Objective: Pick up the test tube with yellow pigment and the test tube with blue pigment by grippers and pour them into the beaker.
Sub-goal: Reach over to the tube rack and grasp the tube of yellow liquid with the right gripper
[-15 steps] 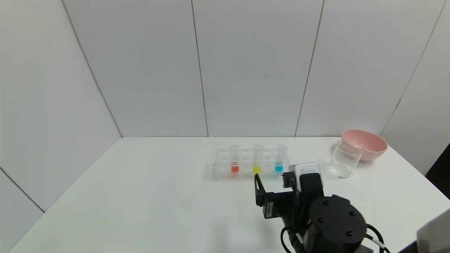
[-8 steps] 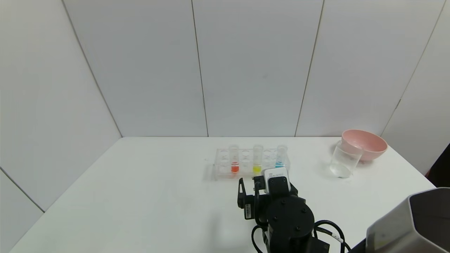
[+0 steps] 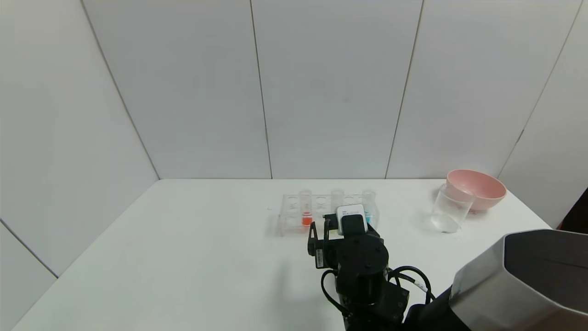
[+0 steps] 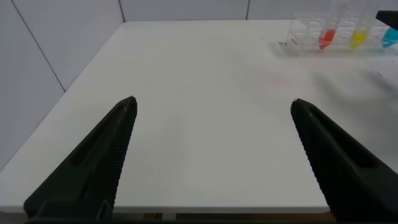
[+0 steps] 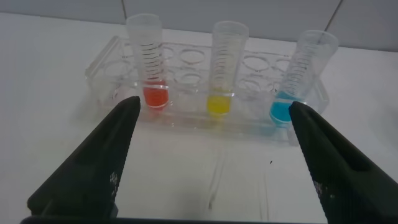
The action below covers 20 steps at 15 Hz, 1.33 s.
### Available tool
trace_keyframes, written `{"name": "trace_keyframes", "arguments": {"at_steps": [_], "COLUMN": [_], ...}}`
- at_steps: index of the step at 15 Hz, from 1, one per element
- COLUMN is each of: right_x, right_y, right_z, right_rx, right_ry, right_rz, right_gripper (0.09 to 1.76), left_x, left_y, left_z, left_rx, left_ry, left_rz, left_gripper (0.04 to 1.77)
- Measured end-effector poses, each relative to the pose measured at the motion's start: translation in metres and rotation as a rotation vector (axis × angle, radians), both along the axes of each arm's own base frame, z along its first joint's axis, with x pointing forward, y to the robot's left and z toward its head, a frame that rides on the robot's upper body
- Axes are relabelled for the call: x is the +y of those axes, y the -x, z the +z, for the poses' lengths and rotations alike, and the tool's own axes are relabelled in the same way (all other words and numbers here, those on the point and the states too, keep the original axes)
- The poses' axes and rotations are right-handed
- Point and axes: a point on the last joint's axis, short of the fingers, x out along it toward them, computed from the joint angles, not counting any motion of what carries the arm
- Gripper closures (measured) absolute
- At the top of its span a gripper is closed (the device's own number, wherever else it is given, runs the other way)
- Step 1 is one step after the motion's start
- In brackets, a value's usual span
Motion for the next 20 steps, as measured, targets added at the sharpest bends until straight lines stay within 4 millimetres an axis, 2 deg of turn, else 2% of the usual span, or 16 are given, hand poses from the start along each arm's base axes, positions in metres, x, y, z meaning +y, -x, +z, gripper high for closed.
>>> {"name": "trace_keyframes", "arguments": {"at_steps": [8, 20], "right_x": [-0.007, -0.016], "right_y": [-0.040, -0.074], "right_z": [-0.004, -0.009], "right_rx": [-0.013, -0.006], "right_ry": [-0.028, -0.053], "right_rz": [0.003, 0.010], "right_gripper": [0.14, 0.14], "left_x": [0.000, 0.000], "left_y": [0.000, 0.000], "left_z": [0.000, 0.000], "left_rx": [0.000, 0.000], "left_ry": [0.000, 0.000], "left_rz": [0.000, 0.000], "left_gripper": [0.05, 0.05]}}
